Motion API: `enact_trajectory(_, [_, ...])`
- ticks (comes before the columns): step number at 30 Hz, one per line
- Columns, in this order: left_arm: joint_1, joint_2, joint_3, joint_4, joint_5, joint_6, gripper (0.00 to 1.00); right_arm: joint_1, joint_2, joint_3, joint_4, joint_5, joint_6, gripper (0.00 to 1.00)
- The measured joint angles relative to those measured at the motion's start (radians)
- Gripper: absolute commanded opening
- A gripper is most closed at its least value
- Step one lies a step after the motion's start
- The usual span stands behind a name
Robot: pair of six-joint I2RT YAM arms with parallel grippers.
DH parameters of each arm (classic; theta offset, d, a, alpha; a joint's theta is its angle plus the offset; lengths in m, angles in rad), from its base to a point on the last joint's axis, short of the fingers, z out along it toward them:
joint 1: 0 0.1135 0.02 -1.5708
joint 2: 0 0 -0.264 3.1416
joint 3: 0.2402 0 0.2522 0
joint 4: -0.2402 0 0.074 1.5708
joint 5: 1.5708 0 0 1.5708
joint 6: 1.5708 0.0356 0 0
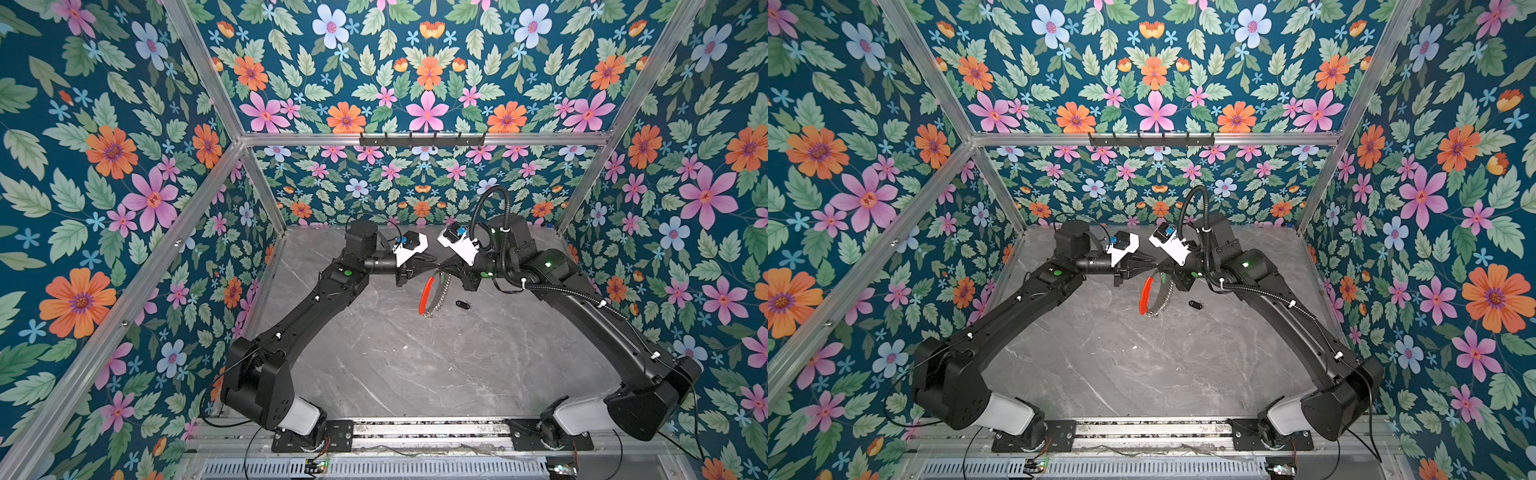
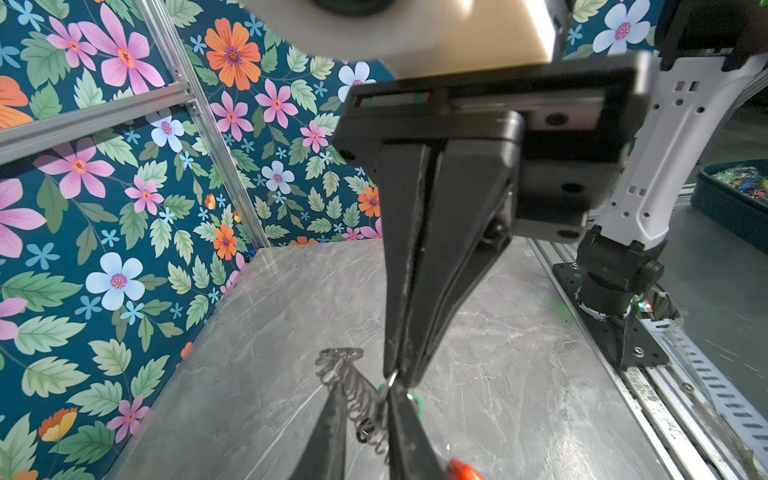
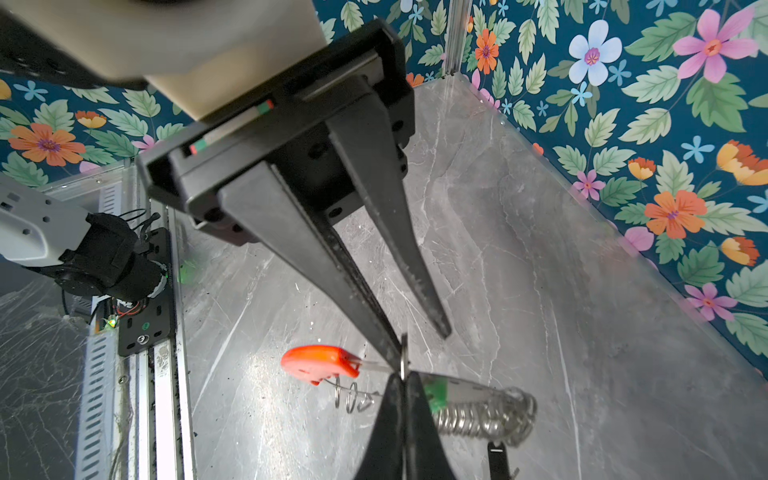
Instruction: Put the keys on the keyring
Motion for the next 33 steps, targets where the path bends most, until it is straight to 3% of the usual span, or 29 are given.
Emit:
enact_trajectory(4, [0.001, 0.0, 0.006, -0.006, 0.011, 0.007, 0.0, -0.001, 0.0, 0.003, 0.013, 0.003, 0.0, 0.0])
enact_trajectory(10, [0.002, 0.0, 0.006, -0.007, 0.019, 0.007, 0.0, -0.001, 0.001, 0.004, 0.013, 0.002, 0.006, 0.0])
enact_trajectory(14, [0.014, -0.01, -0.026, 0.062, 0.025, -0.047, 0.0, -0.003, -0.001, 0.004, 0.035, 0.013, 0.08, 0.27])
enact_trajectory(18, [0.035, -0.02, -0.114, 0.27, 0.021, -0.207, 0.0, -0.052, -0.028, -0.021, 0.09, -0.04, 0.175, 0.34])
enact_trajectory(23, [0.037, -0.018, -0.186, 0.587, 0.009, -0.436, 0.0, -0.159, -0.053, -0.11, 0.231, -0.212, 0.362, 0.37])
enact_trajectory(33, [0.038, 0.029, -0.23, 1.016, -0.004, -0.753, 0.0, -0.188, -0.024, -0.156, 0.501, -0.484, 0.595, 0.37])
